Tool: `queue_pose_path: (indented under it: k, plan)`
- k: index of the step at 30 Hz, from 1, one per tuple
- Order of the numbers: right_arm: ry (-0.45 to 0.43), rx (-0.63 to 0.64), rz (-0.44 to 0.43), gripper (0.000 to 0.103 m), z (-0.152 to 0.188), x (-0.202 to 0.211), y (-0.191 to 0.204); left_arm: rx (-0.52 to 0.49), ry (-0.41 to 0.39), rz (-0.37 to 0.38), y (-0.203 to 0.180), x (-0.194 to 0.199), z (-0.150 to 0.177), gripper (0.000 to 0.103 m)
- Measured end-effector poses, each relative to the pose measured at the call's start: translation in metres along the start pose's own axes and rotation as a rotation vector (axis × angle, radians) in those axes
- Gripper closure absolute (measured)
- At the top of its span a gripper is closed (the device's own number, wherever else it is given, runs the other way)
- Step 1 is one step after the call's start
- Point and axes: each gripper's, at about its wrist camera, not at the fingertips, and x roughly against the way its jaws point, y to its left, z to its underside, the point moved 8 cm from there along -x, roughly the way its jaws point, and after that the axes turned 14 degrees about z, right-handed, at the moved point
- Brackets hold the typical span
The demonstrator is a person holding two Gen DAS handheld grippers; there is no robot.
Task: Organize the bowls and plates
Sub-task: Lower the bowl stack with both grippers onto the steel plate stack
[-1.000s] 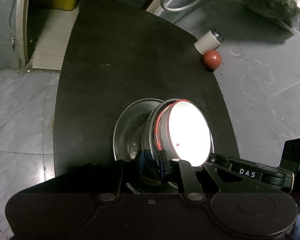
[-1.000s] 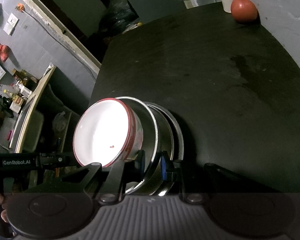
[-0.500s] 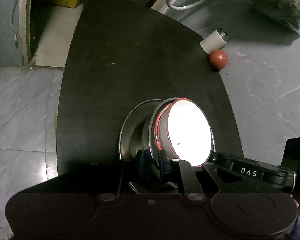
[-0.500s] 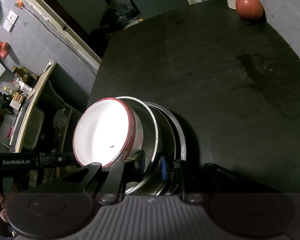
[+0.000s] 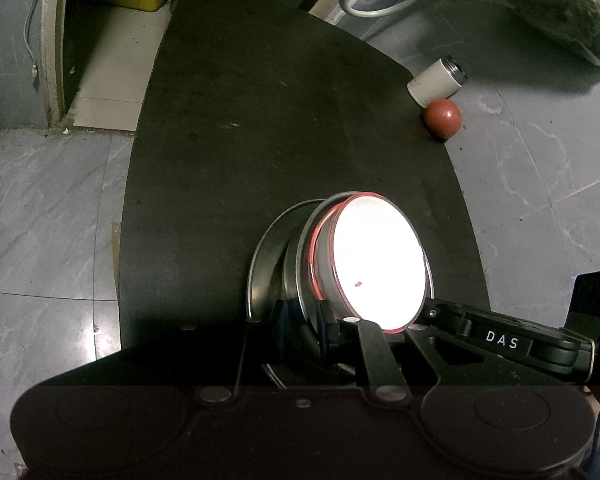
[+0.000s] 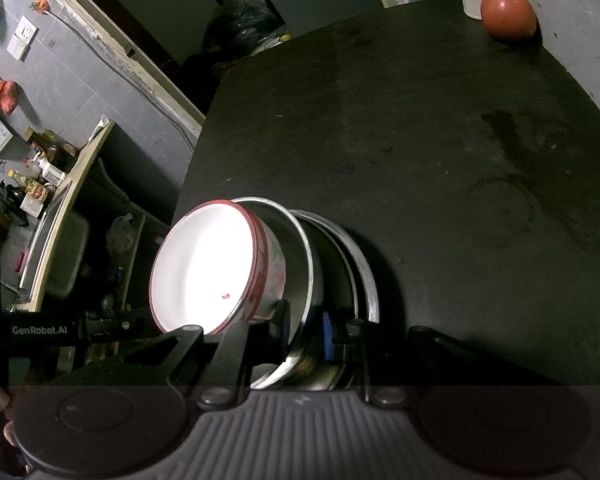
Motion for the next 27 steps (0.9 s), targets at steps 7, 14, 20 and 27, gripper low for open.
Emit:
queue_pose_path:
  k: [7,14,20,27]
  plan:
    - [0.000,-0.002,0.001,0.085,0.0000,-0.0001,0.0003,0.003,0.000,0.005,0.0016,0.0003,-0.0006,0.087]
    - [0.000,-0.003,0.001,0.085,0.0006,0.0006,0.0016,0.002,-0.001,0.004,0.0022,-0.0001,-0.0008,0.088]
    - [0.001,-0.003,0.002,0.085,0.0005,0.0005,0.0014,-0.003,0.001,0.002,0.0021,-0.0004,-0.0007,0.088]
    - [-0.001,-0.010,0.004,0.085,0.0017,0.0004,0.0012,-0.005,0.010,0.005,0.0014,-0.0020,0.0002,0.088]
